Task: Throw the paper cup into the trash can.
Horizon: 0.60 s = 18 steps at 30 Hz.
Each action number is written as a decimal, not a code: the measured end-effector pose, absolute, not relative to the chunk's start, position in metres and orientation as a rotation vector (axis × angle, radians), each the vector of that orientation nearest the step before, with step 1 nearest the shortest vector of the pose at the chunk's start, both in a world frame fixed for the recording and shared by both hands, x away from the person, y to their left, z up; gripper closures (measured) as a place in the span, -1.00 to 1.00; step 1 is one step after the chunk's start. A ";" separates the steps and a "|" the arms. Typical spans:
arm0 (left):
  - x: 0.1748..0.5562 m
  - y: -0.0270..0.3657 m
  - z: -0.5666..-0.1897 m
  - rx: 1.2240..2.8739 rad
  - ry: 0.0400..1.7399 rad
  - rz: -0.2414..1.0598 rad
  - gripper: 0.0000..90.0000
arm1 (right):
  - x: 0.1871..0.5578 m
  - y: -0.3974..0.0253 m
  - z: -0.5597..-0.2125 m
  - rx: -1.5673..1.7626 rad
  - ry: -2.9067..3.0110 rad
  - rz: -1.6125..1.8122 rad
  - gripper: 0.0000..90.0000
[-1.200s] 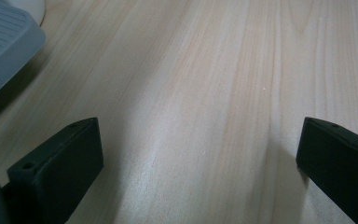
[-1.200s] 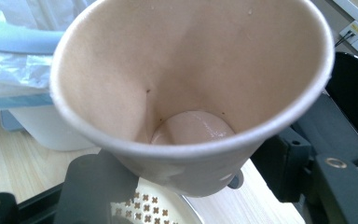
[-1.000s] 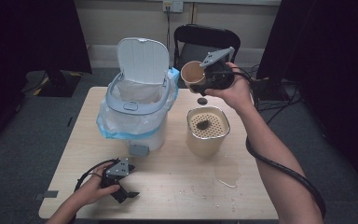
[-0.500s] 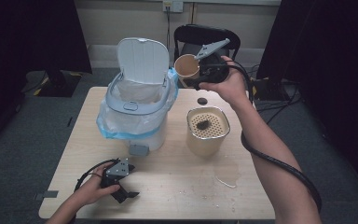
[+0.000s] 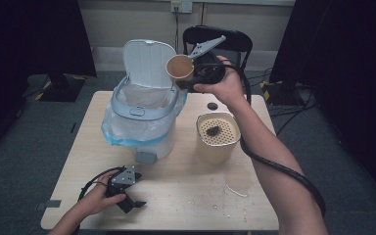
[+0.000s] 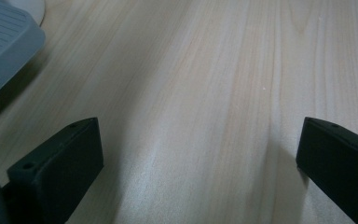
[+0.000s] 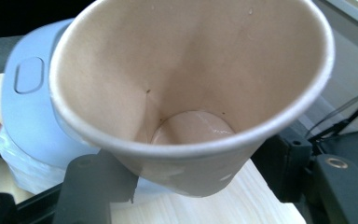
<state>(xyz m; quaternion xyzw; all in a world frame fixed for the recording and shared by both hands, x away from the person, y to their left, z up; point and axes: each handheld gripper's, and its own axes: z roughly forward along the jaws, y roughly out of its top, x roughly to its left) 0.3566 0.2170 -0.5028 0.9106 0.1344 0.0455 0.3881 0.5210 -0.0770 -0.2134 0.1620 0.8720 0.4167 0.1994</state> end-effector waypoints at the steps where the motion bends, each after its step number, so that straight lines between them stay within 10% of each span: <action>1: 0.357 0.217 -0.503 2.316 0.342 0.116 -1.00 | 0.521 -0.074 -0.214 0.448 2.442 1.175 -0.14; 18: 0.357 0.217 -0.503 2.317 0.342 0.116 -1.00 | 0.528 -0.041 -0.230 0.433 2.542 1.215 -0.55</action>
